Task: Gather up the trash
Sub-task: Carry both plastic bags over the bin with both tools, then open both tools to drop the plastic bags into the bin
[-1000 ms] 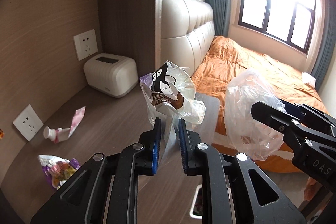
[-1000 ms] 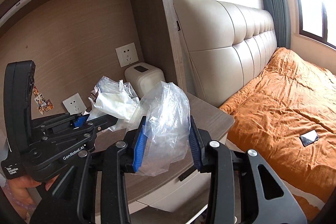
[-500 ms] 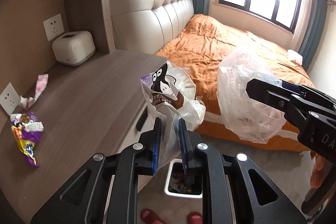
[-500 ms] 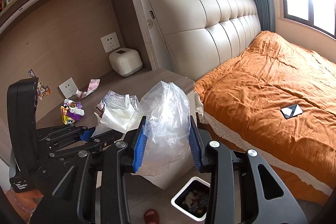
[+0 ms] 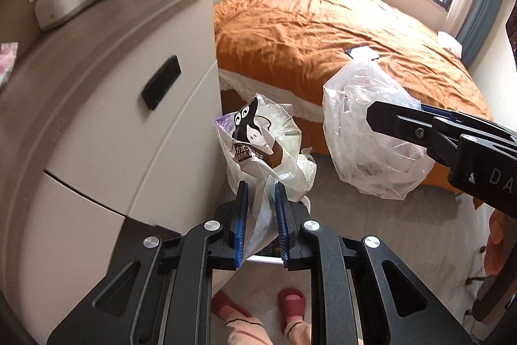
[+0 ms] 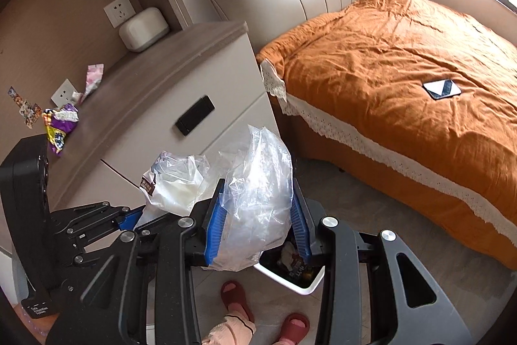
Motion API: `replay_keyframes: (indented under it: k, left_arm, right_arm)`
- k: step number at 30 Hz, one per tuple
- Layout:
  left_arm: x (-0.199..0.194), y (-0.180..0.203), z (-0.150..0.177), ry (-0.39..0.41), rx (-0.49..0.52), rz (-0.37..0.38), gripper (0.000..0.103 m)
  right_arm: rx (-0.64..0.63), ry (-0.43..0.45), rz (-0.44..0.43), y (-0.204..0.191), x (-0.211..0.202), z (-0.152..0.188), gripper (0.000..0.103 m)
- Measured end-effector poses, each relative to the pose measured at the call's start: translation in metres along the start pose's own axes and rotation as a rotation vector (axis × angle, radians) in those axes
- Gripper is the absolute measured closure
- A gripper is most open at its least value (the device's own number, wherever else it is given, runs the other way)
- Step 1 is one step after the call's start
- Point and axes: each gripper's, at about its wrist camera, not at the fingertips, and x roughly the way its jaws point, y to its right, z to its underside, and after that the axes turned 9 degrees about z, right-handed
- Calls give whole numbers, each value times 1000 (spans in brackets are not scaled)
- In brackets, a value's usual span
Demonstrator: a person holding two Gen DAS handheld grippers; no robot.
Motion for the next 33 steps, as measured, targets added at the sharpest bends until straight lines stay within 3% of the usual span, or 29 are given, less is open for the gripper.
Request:
replay_keyframes:
  k: [14, 20, 22, 23, 24, 25, 28, 33]
  left_arm:
    - [170, -34, 74, -161, 26, 51, 87]
    - [228, -45, 98, -214, 22, 71, 86]
    - [242, -47, 102, -247, 19, 106, 78]
    - [249, -48, 105, -261, 15, 117, 53]
    - [254, -48, 106, -269, 9, 122, 13]
    - [258, -49, 108, -273, 4, 131, 5]
    - [264, -48, 112, -282, 23, 114, 5]
    - [258, -47, 106, -281, 29, 110, 5]
  right_arm:
    - [3, -194, 45, 22, 165, 82, 64]
    - [2, -241, 71, 35, 213, 113, 61]
    - [8, -259, 73, 38, 224, 119, 47]
    - [15, -269, 65, 40, 229, 123, 21]
    - [16, -266, 82, 42, 233, 127, 7]
    - [14, -265, 95, 44, 236, 129, 6]
    - [6, -310, 105, 45, 245, 137, 5]
    - [16, -311, 124, 48, 234, 139, 5]
